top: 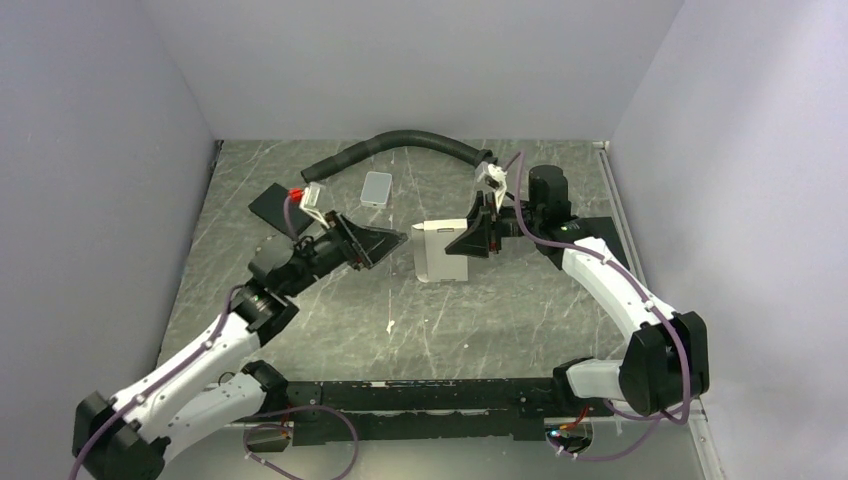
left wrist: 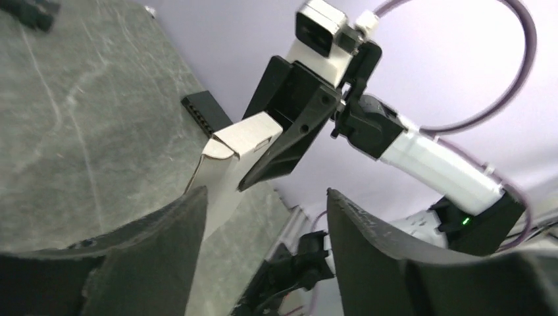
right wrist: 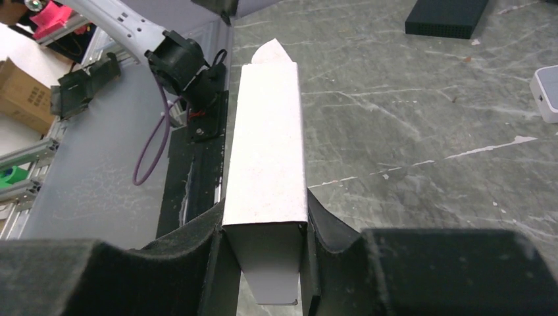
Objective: Fold the paper box
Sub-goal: Close the paper box at the center of the board.
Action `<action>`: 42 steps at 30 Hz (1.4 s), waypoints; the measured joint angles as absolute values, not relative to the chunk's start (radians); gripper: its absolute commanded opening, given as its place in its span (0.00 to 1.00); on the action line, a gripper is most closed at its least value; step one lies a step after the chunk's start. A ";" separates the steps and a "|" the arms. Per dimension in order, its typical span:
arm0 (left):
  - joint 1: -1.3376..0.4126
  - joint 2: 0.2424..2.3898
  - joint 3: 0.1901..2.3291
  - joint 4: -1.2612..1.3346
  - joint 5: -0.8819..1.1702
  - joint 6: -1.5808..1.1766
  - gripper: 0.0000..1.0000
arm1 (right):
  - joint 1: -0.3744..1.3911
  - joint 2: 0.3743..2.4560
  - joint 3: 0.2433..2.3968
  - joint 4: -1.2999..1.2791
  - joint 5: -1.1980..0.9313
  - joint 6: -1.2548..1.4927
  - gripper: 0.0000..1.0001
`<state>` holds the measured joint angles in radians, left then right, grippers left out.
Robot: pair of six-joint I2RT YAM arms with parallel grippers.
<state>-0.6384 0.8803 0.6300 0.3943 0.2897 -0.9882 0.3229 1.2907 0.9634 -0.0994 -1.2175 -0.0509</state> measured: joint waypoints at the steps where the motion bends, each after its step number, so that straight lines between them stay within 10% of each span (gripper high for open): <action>1: -0.638 0.848 0.633 0.365 0.292 -0.950 0.75 | 0.318 1.291 0.962 -0.094 -1.231 -0.047 0.00; 16: -0.638 0.605 0.490 0.292 0.461 -0.287 0.74 | 0.306 1.325 1.012 -0.298 -1.492 -0.301 0.00; 32: -0.652 0.822 0.426 0.630 0.495 -0.305 0.59 | 0.307 1.356 1.083 -0.677 -1.512 -0.717 0.00; 42: -0.684 0.825 0.426 0.672 0.404 -0.421 0.75 | 0.307 1.356 1.102 -0.792 -1.464 -0.860 0.00</action>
